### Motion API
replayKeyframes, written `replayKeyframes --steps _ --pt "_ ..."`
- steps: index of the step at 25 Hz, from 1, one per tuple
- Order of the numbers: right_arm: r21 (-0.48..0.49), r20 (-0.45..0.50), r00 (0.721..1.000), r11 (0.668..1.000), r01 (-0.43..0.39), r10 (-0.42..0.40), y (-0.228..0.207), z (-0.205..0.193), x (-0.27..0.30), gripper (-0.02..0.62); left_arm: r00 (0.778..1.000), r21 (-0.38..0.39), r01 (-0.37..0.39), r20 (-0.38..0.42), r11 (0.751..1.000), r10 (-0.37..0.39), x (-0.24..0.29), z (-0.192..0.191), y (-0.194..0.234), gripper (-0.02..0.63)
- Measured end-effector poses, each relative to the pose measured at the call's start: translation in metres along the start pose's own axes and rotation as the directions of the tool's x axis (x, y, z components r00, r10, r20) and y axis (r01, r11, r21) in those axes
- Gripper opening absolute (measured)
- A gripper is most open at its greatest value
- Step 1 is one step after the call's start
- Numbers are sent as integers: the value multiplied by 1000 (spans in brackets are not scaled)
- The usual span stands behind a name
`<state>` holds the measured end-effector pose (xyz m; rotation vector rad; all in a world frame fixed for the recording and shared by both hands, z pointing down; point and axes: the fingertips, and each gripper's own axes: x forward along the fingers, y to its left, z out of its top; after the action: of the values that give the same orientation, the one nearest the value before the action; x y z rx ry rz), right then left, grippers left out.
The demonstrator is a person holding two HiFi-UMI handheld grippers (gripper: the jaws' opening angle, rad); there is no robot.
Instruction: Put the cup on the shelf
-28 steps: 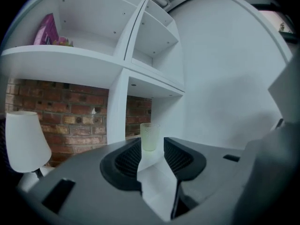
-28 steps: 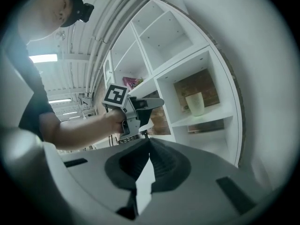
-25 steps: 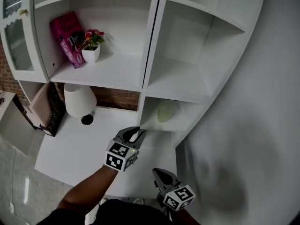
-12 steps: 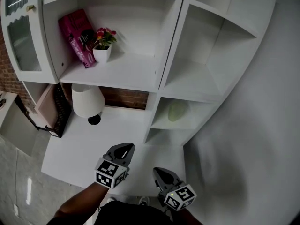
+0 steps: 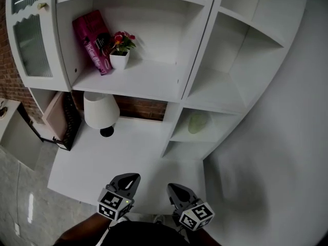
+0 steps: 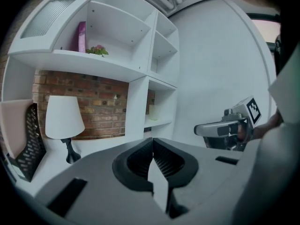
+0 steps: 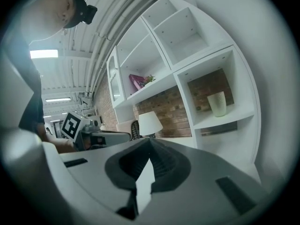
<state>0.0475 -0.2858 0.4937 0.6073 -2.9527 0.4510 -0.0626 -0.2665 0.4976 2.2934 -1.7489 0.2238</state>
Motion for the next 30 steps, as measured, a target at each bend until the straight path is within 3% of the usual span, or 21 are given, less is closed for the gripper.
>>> replayKeyframes --steps 6,16,30 --pt "0 -31 999 1000 -18 18 15 -6 5 4 1000 -32 13 -8 999 -13 -23 -14 -6 6" --pt "-23 -36 999 1000 -17 17 27 -5 10 5 1000 -31 3 27 1000 -3 -49 -4 -1 6" --pt "-17 -16 1000 1000 2 -2 27 -9 11 5 999 -33 4 43 999 -2 -52 3 2 6"
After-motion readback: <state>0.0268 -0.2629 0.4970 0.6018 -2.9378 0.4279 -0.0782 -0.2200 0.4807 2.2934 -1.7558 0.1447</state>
